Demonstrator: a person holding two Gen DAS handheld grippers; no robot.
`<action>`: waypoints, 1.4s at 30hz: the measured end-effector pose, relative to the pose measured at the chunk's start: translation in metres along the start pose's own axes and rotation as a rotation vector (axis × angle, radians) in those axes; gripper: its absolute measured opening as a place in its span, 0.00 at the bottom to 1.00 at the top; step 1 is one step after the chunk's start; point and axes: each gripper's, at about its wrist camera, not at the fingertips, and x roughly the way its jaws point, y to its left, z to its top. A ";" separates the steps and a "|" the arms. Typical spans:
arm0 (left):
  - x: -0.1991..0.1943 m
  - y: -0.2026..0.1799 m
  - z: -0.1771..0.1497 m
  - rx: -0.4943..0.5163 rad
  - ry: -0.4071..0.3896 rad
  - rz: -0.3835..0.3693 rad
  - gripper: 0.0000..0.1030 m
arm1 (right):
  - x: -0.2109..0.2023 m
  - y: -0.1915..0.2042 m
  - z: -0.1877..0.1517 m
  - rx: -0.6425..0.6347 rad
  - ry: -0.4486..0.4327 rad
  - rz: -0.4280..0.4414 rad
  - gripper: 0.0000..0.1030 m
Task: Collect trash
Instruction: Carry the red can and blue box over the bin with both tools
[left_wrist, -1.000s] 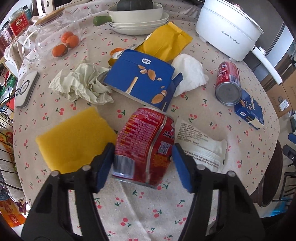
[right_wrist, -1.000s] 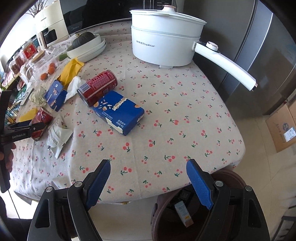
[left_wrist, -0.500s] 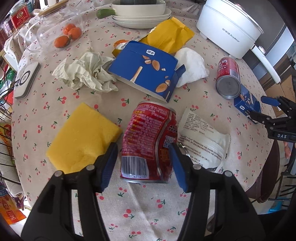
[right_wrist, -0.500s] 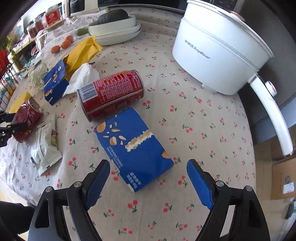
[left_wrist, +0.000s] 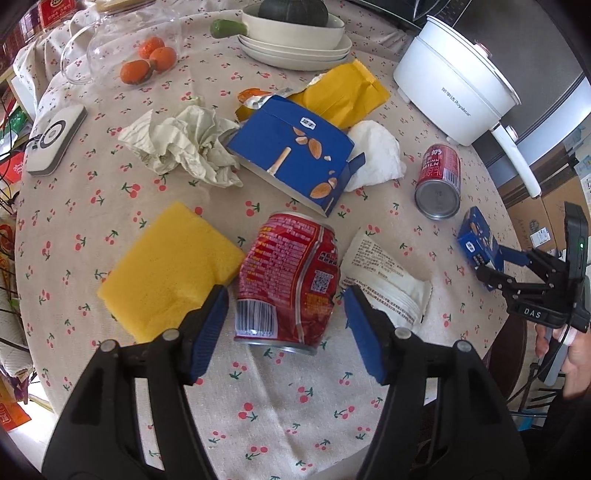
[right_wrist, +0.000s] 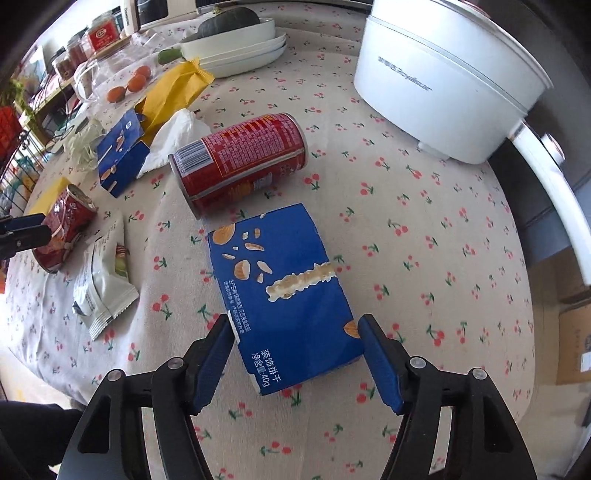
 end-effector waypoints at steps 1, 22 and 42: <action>-0.001 0.000 -0.001 -0.005 0.002 -0.003 0.64 | -0.004 -0.003 -0.005 0.020 0.007 0.005 0.68; 0.010 -0.031 -0.010 0.089 0.004 0.139 0.61 | -0.085 -0.016 -0.084 0.174 -0.043 0.035 0.68; -0.045 -0.079 -0.065 0.190 -0.093 0.083 0.60 | -0.130 -0.067 -0.180 0.369 -0.121 0.020 0.68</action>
